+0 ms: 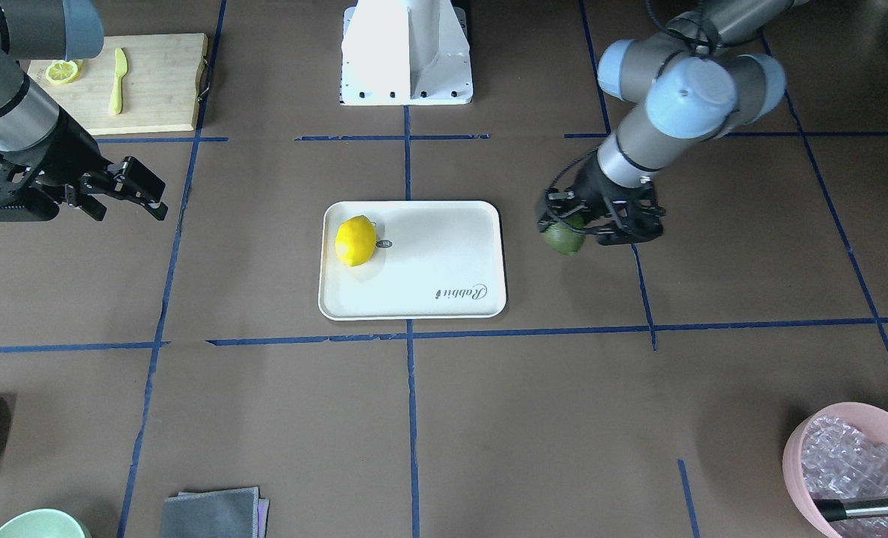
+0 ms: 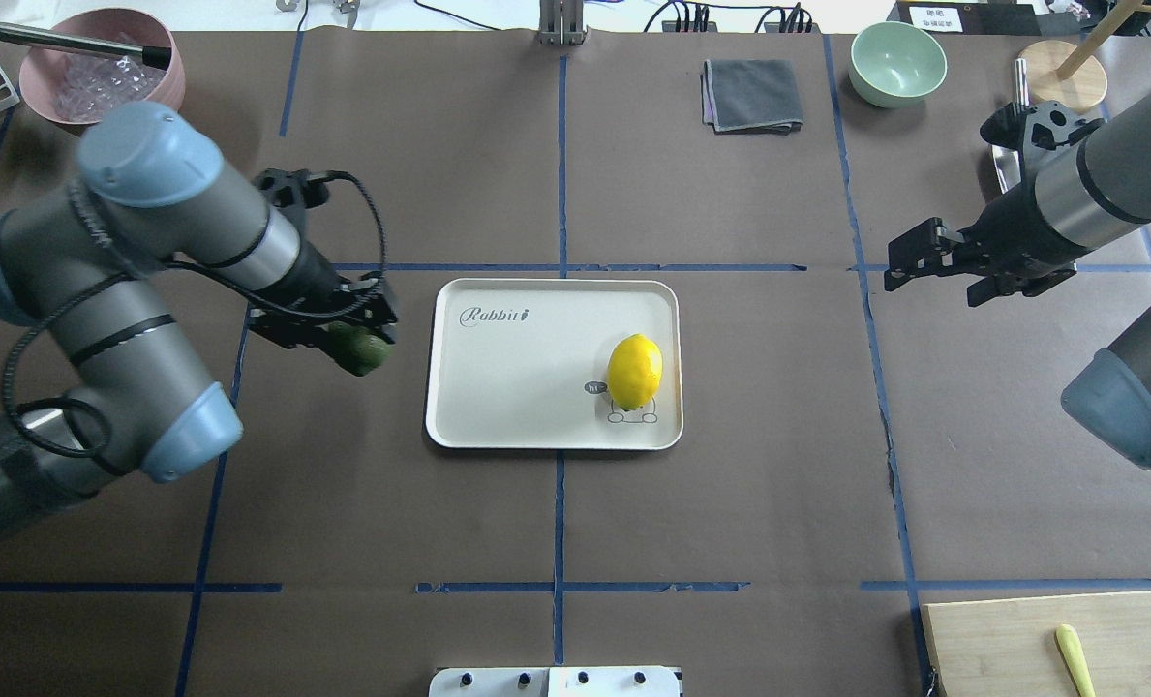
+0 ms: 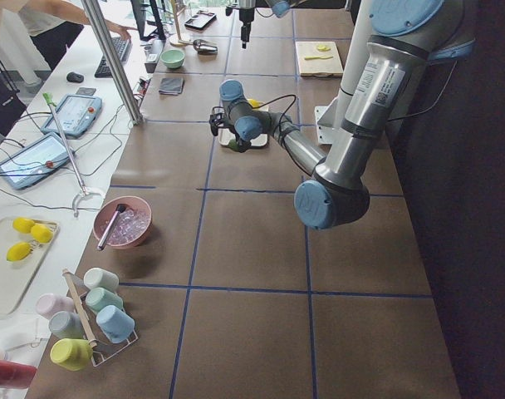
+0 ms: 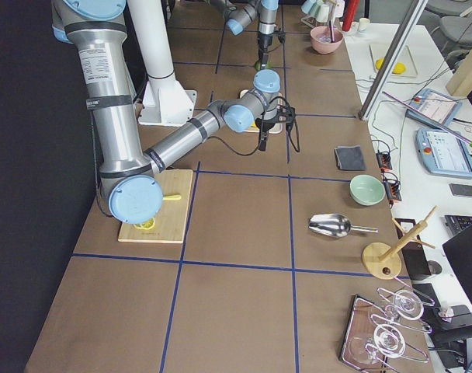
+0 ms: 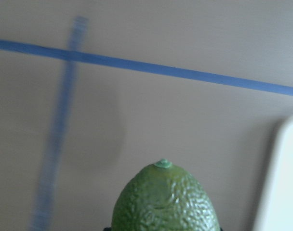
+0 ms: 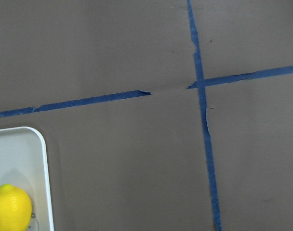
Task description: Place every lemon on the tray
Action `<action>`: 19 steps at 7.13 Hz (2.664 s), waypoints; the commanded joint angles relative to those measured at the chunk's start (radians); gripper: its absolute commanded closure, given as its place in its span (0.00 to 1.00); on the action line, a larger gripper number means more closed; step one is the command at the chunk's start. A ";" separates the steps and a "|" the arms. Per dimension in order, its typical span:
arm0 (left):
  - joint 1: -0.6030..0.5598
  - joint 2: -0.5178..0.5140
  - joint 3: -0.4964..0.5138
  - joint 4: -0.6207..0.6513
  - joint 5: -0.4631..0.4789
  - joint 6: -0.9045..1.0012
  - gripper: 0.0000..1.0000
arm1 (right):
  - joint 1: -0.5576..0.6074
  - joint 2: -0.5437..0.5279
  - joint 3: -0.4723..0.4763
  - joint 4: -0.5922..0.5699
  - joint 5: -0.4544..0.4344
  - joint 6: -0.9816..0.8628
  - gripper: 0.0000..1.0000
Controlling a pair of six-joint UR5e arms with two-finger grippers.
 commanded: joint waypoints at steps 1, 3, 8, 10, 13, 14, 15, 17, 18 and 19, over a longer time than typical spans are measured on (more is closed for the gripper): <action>0.077 -0.203 0.184 0.020 0.042 -0.047 1.00 | 0.017 -0.023 -0.001 0.000 -0.001 -0.049 0.00; 0.105 -0.253 0.259 0.011 0.069 -0.044 0.95 | 0.015 -0.020 -0.001 0.000 -0.012 -0.049 0.00; 0.143 -0.261 0.289 0.006 0.104 -0.039 0.23 | 0.014 -0.021 -0.004 0.000 -0.015 -0.049 0.00; 0.141 -0.261 0.286 -0.017 0.105 -0.042 0.00 | 0.014 -0.018 -0.005 0.000 -0.015 -0.049 0.00; 0.036 -0.070 -0.040 0.088 0.138 -0.032 0.00 | 0.062 -0.041 0.001 -0.003 0.001 -0.067 0.00; -0.007 0.048 -0.179 0.104 0.130 0.086 0.00 | 0.110 -0.094 0.004 -0.004 0.004 -0.195 0.00; -0.042 0.174 -0.274 0.135 0.124 0.216 0.00 | 0.177 -0.151 -0.008 -0.010 0.031 -0.345 0.00; -0.250 0.421 -0.317 0.175 0.084 0.685 0.00 | 0.367 -0.187 -0.014 -0.238 0.044 -0.774 0.00; -0.403 0.499 -0.297 0.184 0.048 0.940 0.00 | 0.439 -0.185 -0.042 -0.321 0.045 -0.946 0.00; -0.525 0.523 -0.222 0.193 0.017 1.158 0.00 | 0.486 -0.190 -0.097 -0.330 0.071 -1.042 0.00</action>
